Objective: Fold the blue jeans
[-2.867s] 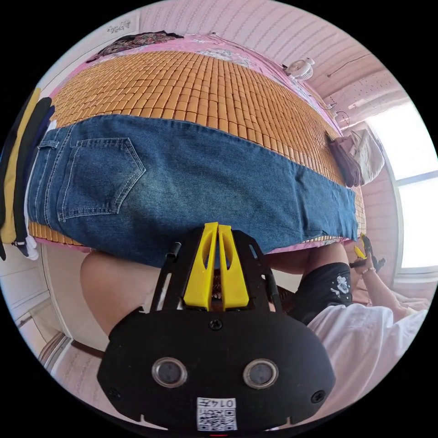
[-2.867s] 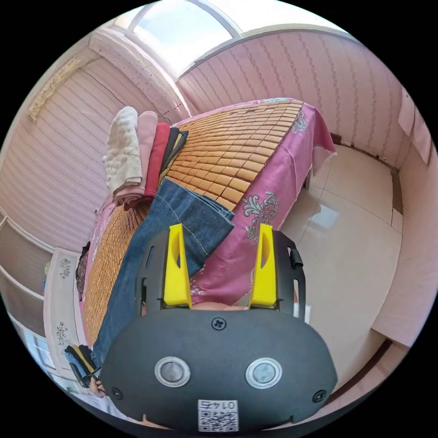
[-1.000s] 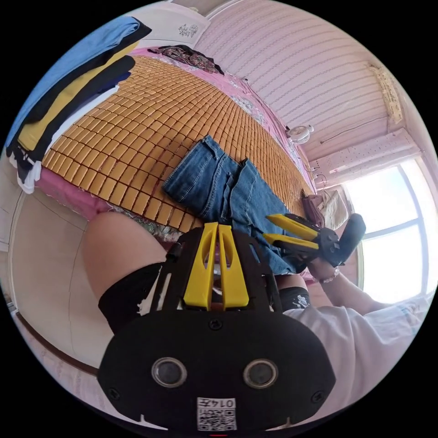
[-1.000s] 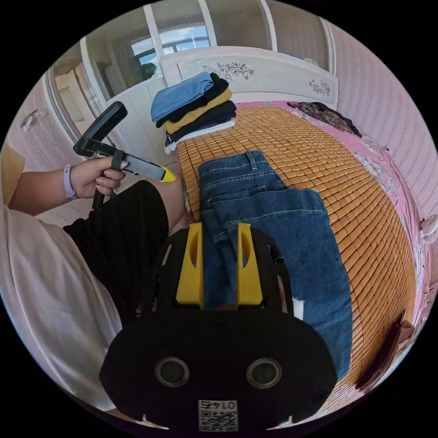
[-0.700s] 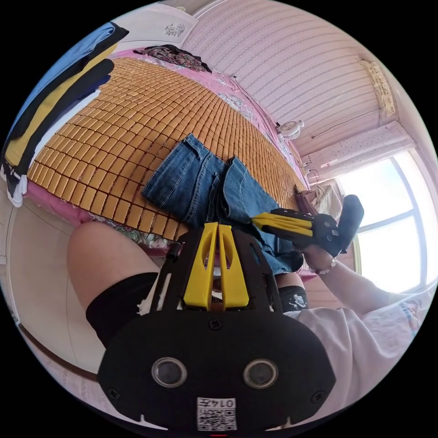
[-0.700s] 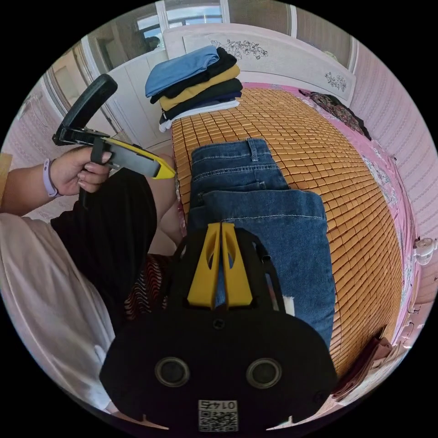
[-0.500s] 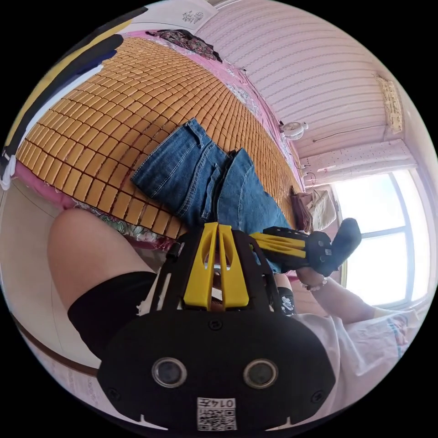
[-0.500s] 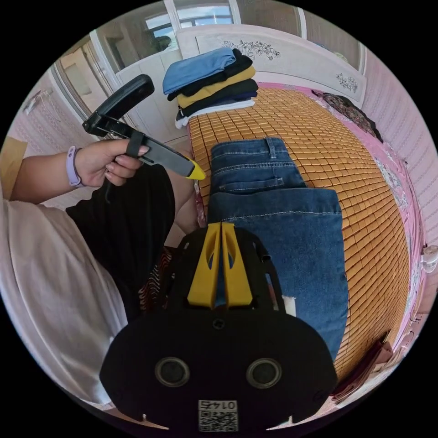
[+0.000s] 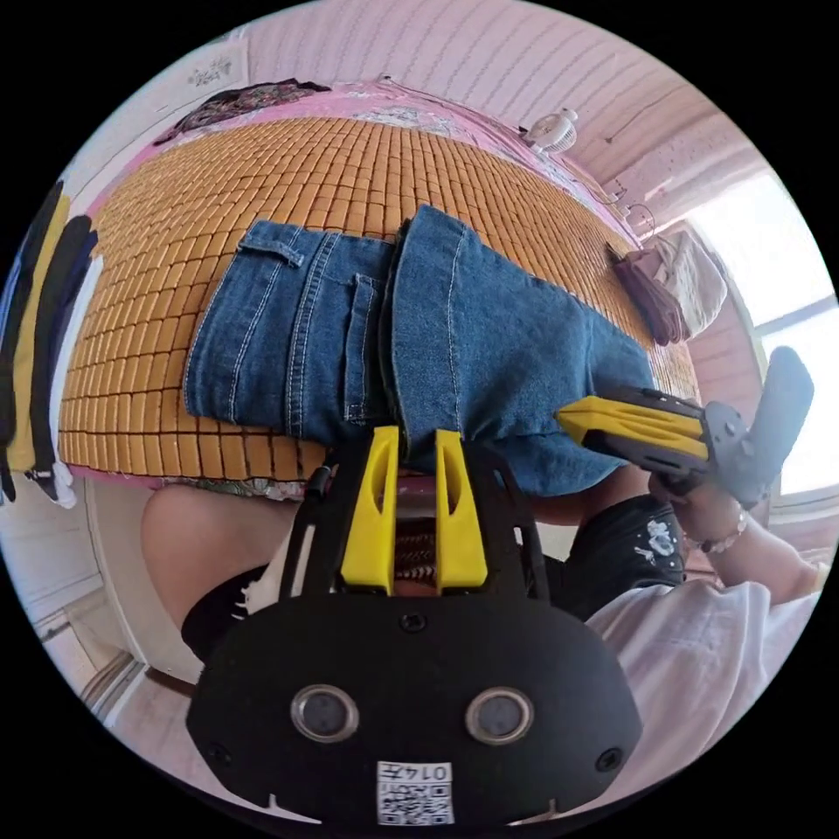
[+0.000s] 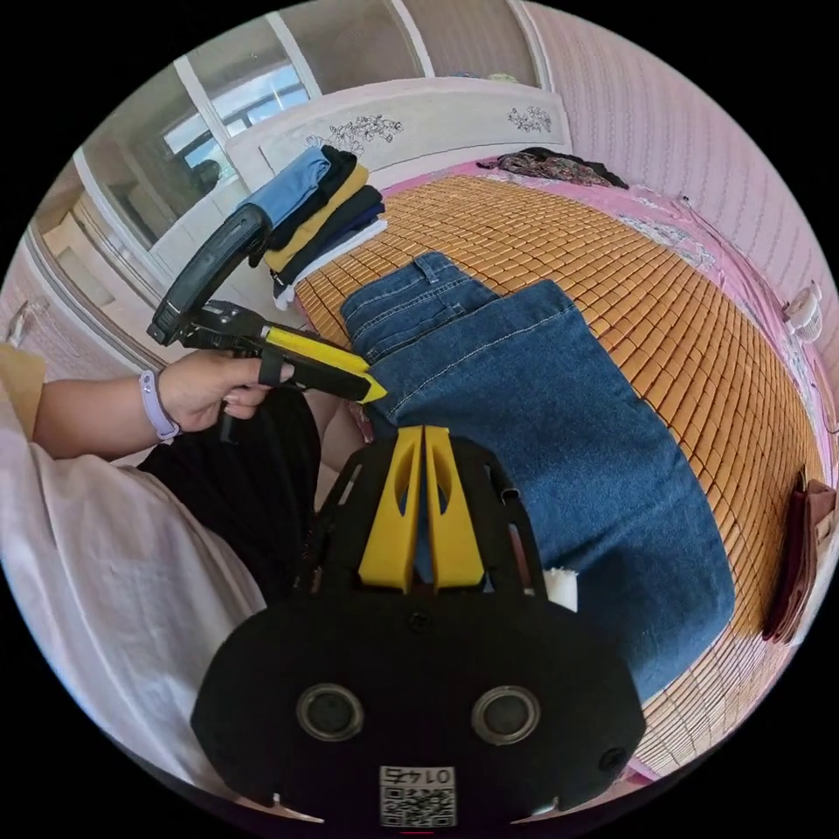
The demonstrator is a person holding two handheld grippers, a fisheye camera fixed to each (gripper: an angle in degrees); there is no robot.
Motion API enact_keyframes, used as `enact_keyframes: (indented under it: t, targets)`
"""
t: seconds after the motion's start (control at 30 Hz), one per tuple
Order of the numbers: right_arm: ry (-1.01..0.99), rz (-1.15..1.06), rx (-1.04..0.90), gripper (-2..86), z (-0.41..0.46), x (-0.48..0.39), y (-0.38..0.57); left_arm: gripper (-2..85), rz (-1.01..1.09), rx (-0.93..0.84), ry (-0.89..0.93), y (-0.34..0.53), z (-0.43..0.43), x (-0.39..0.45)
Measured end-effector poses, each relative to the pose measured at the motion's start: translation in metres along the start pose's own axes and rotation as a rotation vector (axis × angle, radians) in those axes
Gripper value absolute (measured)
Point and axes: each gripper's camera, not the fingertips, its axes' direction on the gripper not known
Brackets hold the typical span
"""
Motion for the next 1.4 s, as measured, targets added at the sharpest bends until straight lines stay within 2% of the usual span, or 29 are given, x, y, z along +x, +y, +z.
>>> enact_keyframes:
  t: [0.1,0.2,0.3,0.4,0.53,0.67,0.77,0.83,0.97,1.1,1.23,1.3,1.4]
  targets:
    - [-0.049,0.079,-0.007,0.0,-0.009,0.028,0.006,4.4,0.044,0.015,-0.013,0.005,-0.012,0.011]
    - [-0.096,0.177,0.007,0.7,-0.015,0.056,0.006,3.7,0.014,0.019,0.058,0.006,-0.020,0.010]
    - [-0.220,0.324,-0.004,3.5,-0.019,0.090,-0.004,3.5,0.037,0.098,0.147,0.010,-0.039,0.018]
    - [-0.282,0.376,0.055,12.3,-0.031,0.113,-0.018,3.4,0.130,0.122,0.179,0.012,-0.047,0.040]
    - [-0.292,0.390,0.027,14.2,-0.039,0.132,-0.043,3.2,0.287,0.052,0.131,0.012,-0.030,0.076]
    - [-0.180,0.318,-0.021,12.8,-0.036,0.131,-0.063,3.2,0.373,0.028,0.112,0.017,-0.020,0.093]
    - [-0.002,0.344,-0.047,4.7,-0.037,0.141,-0.060,3.1,0.389,0.050,0.120,0.020,-0.025,0.091]
    - [-0.061,0.423,-0.014,2.7,-0.052,0.163,-0.044,3.1,0.408,0.068,0.171,0.019,-0.030,0.087]
    - [-0.189,0.532,0.069,1.9,-0.102,0.205,-0.010,2.9,0.466,0.129,0.412,0.006,-0.037,0.097]
    - [-0.182,0.422,0.144,1.7,-0.190,0.211,-0.002,2.8,0.558,0.231,0.567,-0.003,-0.072,0.116]
    - [-0.140,0.187,0.046,1.9,-0.238,0.187,-0.061,2.5,0.522,0.344,0.660,-0.018,-0.133,0.089]
    - [-0.219,0.085,0.035,2.2,-0.238,0.173,-0.094,2.5,0.472,0.378,0.703,-0.018,-0.156,0.060]
    - [-0.358,-0.046,-0.050,3.7,-0.192,0.141,-0.148,2.7,0.443,0.411,0.684,-0.007,-0.186,0.000]
